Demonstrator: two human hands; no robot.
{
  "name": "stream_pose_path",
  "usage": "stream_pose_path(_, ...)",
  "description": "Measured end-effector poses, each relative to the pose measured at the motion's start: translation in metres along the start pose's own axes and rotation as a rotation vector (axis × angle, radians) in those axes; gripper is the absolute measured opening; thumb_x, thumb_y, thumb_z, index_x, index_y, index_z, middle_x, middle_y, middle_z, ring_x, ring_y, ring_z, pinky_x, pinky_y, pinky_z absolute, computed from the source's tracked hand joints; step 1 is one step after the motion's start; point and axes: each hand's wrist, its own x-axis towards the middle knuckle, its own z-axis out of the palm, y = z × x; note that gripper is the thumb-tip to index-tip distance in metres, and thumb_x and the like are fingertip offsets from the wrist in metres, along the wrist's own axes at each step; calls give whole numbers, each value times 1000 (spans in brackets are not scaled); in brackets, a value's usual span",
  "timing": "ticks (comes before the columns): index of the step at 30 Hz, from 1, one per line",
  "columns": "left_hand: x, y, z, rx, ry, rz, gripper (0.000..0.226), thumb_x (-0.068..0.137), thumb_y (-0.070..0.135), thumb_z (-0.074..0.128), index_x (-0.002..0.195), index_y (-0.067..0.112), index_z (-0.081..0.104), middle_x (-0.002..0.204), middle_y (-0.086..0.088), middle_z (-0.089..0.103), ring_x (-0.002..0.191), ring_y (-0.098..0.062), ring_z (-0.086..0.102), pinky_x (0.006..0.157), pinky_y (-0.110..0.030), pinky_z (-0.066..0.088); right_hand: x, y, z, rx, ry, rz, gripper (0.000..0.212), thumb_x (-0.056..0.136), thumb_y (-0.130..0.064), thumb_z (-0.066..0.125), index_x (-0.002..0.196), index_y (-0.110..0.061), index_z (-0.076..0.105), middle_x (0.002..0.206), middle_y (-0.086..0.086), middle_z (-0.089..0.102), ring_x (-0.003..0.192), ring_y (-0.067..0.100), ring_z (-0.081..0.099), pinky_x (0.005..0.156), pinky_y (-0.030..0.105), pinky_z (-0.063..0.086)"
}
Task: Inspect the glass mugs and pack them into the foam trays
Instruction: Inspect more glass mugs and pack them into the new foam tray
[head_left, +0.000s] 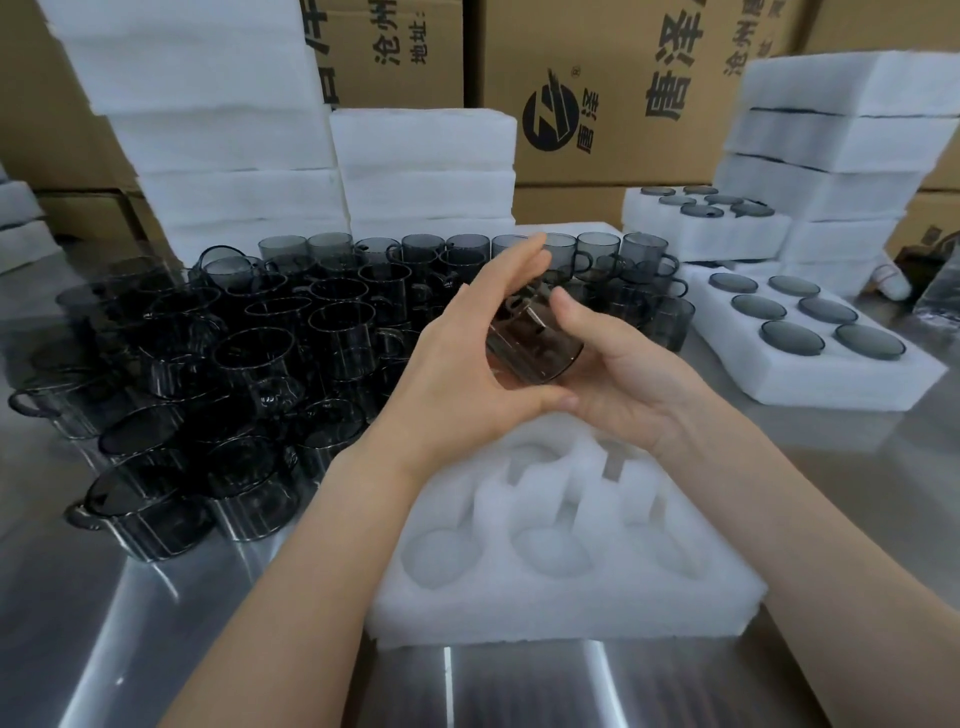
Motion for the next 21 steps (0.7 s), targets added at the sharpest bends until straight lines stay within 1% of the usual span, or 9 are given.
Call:
stream_pose_path(2, 0, -2, 2, 39, -11, -10, 101, 64, 21, 90, 149, 28, 36, 139, 18, 49, 129, 8, 43, 107, -10, 31, 1, 1, 3, -79, 63, -43, 61, 85, -24, 61, 137, 5, 46, 130, 23, 57, 115, 36, 59, 94, 46, 53)
stream_pose_path(5, 1, -2, 5, 92, 28, -29, 94, 69, 21, 87, 149, 25, 38, 126, 18, 55, 115, 10, 49, 95, 1, 30, 1, 3, 6, -160, 137, -123, 60, 73, -24, 74, 122, 0, 50, 98, 11, 71, 84, 23, 70, 66, 35, 58)
stream_pose_path(7, 1, -2, 6, 95, 61, -25, 87, 72, 20, 85, 148, 22, 41, 124, 15, 60, 113, 10, 52, 92, 1, 32, 0, 4, 6, -170, 148, -164, 51, 72, -24, 73, 114, -7, 49, 89, 7, 73, 78, 20, 71, 62, 34, 58)
stream_pose_path(9, 0, -3, 6, 90, 75, -11, 85, 73, 17, 84, 147, 21, 42, 131, 11, 59, 119, 9, 51, 95, 1, 32, 0, 4, 6, -160, 137, -187, 48, 73, -24, 71, 112, -9, 49, 89, 8, 73, 78, 22, 72, 62, 36, 59)
stream_pose_path(11, 0, -3, 5, 92, 78, 5, 86, 73, 13, 84, 147, 21, 42, 141, 7, 54, 130, 3, 45, 101, -2, 30, -1, 4, 5, -159, 114, -201, 45, 74, -25, 70, 111, -11, 49, 89, 8, 74, 77, 23, 72, 60, 37, 58)
stream_pose_path(14, -1, -3, 3, 85, 55, 40, 89, 72, 6, 84, 145, 25, 38, 148, 10, 42, 140, 0, 31, 107, -4, 25, 0, 3, 2, -164, 89, -219, 41, 75, -27, 70, 107, -13, 50, 88, 8, 74, 73, 24, 72, 57, 37, 58)
stream_pose_path(18, -1, -3, 1, 59, 2, 47, 88, 73, 5, 83, 142, 31, 34, 153, 10, 36, 145, -2, 21, 109, -6, 21, 2, 2, -3, -155, 120, -250, 38, 73, -27, 74, 102, -13, 53, 88, 9, 73, 75, 26, 71, 66, 49, 58)
stream_pose_path(20, -1, -4, 1, 47, -12, 35, 86, 74, 5, 82, 144, 27, 38, 154, 9, 36, 147, -4, 20, 110, -7, 21, 2, 1, -3, -136, 133, -265, 35, 73, -25, 75, 98, -12, 54, 87, 10, 73, 74, 27, 71, 60, 52, 59)
stream_pose_path(21, -1, -4, 1, 44, -16, 31, 85, 74, 5, 82, 145, 25, 39, 154, 8, 37, 147, -6, 20, 111, -8, 21, 2, 1, -3, -128, 145, -269, 33, 73, -24, 74, 96, -11, 54, 85, 11, 72, 72, 27, 71, 54, 48, 58)
